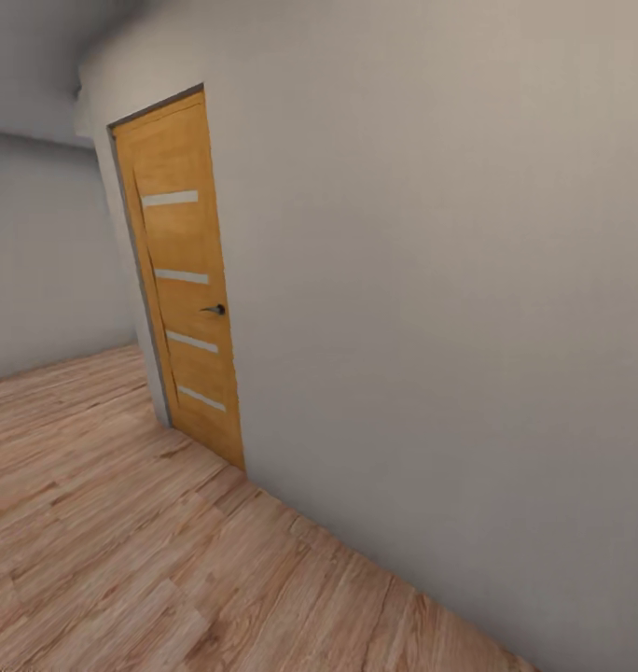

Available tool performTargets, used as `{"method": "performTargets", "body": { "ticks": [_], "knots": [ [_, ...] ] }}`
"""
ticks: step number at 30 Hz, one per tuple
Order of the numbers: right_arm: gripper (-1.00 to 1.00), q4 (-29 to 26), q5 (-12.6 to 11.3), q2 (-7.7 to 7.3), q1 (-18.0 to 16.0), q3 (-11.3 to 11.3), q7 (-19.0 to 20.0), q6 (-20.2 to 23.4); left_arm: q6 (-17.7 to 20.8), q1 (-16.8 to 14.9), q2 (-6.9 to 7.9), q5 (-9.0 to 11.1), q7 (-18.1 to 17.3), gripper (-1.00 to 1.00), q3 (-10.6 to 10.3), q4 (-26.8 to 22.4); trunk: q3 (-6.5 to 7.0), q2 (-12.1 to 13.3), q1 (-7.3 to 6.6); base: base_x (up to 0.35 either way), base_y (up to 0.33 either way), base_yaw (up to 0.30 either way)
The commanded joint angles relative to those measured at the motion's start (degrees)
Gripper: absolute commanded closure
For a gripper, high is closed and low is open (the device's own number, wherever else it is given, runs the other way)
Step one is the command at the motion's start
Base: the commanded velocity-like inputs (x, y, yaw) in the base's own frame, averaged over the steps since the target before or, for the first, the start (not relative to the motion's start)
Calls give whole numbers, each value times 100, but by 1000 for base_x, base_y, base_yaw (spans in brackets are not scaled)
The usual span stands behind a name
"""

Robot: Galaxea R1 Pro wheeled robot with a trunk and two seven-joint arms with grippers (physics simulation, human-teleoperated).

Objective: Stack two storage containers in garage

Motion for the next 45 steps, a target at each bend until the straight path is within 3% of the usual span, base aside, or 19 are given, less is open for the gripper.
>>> {"method": "performTargets", "body": {
  "ticks": [1,11,23,35,45],
  "knots": [
    [-100,14,-55,1,-6,49,-6,-32,-13,-4,-1,43,15,-100,-47,3,-7,-4,3,268,0,269],
    [-100,14,-48,4,-6,49,-6,-25,-13,-4,8,46,13,-100,-47,5,-7,-4,3,205,0,269],
    [-100,13,-71,56,-6,27,-5,-21,-13,-4,0,46,13,-100,-51,2,-7,-4,3,17,0,274],
    [-100,14,-83,11,-6,-5,3,-31,-13,-4,-8,51,14,-100,-43,2,-7,-4,3,6,0,289],
    [-100,14,-79,10,-6,11,3,-32,-13,-4,-2,40,7,-100,-43,3,-7,-4,3,274,0,290]
  ]
}}
